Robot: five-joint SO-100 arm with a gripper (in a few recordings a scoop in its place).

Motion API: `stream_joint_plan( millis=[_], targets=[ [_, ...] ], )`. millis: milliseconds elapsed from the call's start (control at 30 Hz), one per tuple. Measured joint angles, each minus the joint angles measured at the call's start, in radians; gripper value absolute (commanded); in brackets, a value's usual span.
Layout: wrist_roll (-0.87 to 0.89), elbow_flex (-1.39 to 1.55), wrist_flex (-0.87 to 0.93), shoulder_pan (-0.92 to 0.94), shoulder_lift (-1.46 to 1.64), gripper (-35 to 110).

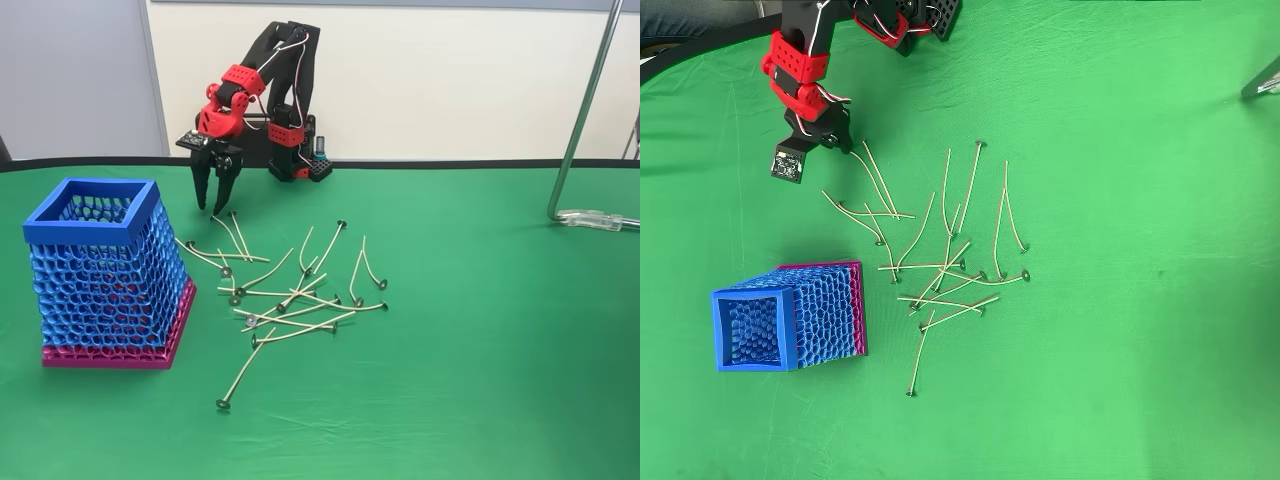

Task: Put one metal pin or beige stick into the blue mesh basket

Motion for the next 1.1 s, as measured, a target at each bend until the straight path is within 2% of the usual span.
stream_joint_plan(
  millis=[1100],
  targets=[
    [0.018,0.066,-0.123,-0.032,-0.026,13]
  ],
)
